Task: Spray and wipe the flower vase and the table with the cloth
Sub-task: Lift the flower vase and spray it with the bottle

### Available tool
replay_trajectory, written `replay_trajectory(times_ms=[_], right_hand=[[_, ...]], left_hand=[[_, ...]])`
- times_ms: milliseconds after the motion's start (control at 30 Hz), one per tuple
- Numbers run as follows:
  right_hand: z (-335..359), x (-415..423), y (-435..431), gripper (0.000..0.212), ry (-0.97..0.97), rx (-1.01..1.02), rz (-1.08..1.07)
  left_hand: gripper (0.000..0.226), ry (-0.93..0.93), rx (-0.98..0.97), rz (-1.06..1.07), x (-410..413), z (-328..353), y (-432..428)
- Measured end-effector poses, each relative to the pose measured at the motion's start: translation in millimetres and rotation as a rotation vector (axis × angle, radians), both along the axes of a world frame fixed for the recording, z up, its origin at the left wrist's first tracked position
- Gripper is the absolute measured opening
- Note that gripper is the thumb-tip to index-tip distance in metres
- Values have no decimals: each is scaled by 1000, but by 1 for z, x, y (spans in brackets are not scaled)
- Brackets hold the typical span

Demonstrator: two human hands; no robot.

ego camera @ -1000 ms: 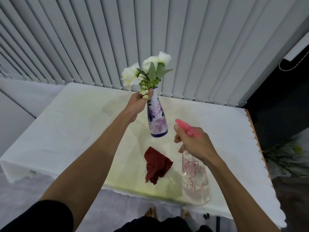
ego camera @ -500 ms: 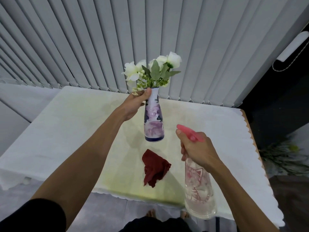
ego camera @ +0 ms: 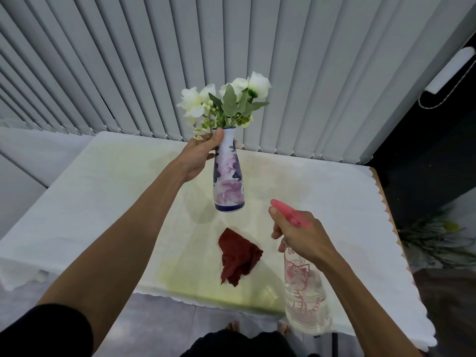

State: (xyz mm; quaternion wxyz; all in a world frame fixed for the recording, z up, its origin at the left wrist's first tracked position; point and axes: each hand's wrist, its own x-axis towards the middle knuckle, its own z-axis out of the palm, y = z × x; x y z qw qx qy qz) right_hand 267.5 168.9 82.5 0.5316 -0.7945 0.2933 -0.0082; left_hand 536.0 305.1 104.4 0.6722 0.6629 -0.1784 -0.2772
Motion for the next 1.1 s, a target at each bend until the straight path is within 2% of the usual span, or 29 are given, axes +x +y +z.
replay_trajectory(times_ms=[67,167,267,433,533,633,800,933,1100], right_hand=[[3,4,2,32,-16,-7,-19],[12,12,9,20,-48,-3,-14],[25,20,16,15,-84,2,50],[22,30,28,39,-75,-94,68],[15,24,30,63,-14,-118,59],[5,15,27,42,8,-124,110],[-16,-1,14,34,76,-183,62],[-19,-10,0,35,35,-91,12],[-13,-3,-19,40,-19,-92,-92]], left_hand=[[32,16,7,40,-1,2,-1],[24,19,49,118,-1,7,-5],[27,-22,96,181,-2,10,-11],[36,-109,160,320,-4,13,-18],[43,-118,150,392,-5,14,-21],[45,-139,159,464,-8,15,-25],[65,-133,157,494,-11,21,-29],[51,-81,109,463,-11,22,-30],[46,-68,104,361,-13,13,-26]])
